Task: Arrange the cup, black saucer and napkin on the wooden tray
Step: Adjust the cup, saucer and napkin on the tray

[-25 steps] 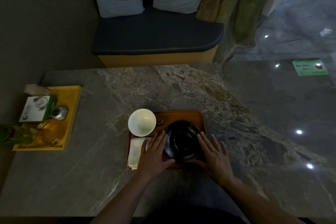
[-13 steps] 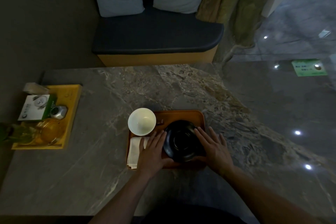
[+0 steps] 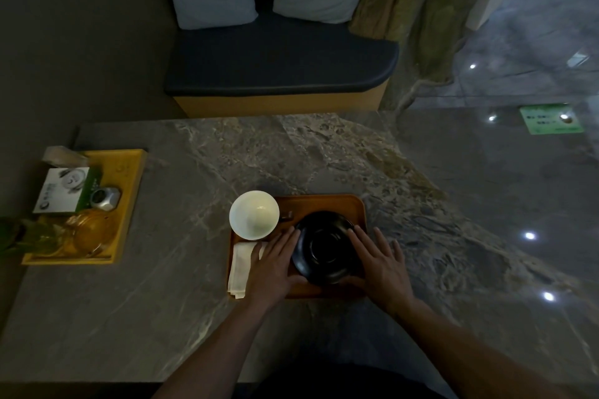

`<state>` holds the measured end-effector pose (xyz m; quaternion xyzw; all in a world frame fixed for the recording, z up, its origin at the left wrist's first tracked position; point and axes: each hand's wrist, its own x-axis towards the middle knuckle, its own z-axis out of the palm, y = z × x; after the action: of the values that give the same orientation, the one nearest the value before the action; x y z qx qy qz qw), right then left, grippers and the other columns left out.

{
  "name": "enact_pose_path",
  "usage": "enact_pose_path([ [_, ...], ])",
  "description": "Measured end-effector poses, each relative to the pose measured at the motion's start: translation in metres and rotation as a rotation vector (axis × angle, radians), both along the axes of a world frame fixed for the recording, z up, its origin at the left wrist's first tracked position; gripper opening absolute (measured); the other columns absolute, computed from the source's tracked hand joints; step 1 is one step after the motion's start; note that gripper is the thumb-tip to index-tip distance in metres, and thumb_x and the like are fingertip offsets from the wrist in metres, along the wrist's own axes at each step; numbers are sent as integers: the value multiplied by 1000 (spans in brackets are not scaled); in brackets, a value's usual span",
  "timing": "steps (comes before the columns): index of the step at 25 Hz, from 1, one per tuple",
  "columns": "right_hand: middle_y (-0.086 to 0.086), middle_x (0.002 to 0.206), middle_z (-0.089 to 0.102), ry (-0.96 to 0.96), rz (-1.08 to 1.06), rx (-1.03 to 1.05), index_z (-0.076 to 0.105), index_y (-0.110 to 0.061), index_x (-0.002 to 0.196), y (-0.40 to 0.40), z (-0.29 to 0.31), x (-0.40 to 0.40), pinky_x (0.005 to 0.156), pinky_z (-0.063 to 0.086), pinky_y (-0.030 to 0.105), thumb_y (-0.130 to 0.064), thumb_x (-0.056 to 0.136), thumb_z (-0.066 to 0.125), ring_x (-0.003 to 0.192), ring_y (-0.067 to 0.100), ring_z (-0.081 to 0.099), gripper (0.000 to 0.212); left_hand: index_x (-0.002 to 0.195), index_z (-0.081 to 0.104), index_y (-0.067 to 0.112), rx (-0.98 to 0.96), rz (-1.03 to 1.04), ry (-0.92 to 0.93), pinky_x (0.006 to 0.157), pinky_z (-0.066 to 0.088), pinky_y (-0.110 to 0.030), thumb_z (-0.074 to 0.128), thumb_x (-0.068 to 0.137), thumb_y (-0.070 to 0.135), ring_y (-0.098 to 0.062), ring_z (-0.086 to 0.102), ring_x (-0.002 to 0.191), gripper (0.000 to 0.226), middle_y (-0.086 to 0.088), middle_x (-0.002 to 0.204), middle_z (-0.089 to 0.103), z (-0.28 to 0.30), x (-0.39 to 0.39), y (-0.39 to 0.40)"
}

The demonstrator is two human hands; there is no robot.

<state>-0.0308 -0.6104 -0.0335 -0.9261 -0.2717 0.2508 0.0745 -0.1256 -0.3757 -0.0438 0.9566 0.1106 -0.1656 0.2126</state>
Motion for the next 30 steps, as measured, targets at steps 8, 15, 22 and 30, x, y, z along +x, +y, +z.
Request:
enact_pose_path([
  [8, -15, 157, -12, 10, 6, -15, -11, -39, 150, 1, 3, 1, 117, -1, 56, -88, 68, 25, 147, 24, -12, 102, 155, 4, 36, -1, -16, 9, 121, 7, -43, 67, 81, 54, -9, 4, 151, 99, 14, 164, 2, 0, 2, 1],
  [15, -13, 159, -11, 6, 24, -32, -14, -40, 149, 1, 2, 2, 116, 1, 59, -83, 73, 33, 147, 26, -12, 99, 155, 3, 37, 4, -5, 10, 121, 8, -41, 66, 80, 56, -9, 5, 151, 99, 15, 164, 2, -2, 0, 1],
  [22, -13, 160, -11, -2, 11, -43, -12, -44, 149, 3, 1, -1, 117, 4, 55, -79, 78, 38, 148, 26, -8, 93, 155, 2, 37, 33, -31, 21, 120, 10, -43, 63, 80, 60, -10, 4, 151, 99, 15, 165, 1, 0, 3, 3],
  [30, -5, 163, 6, -69, -66, -49, 8, -39, 152, 12, 14, -19, 117, 10, 52, -61, 88, 49, 149, 25, 0, 79, 155, 14, 33, 33, -55, 34, 120, 12, -44, 68, 81, 55, -14, 10, 151, 94, 11, 164, 15, 10, 2, 7],
])
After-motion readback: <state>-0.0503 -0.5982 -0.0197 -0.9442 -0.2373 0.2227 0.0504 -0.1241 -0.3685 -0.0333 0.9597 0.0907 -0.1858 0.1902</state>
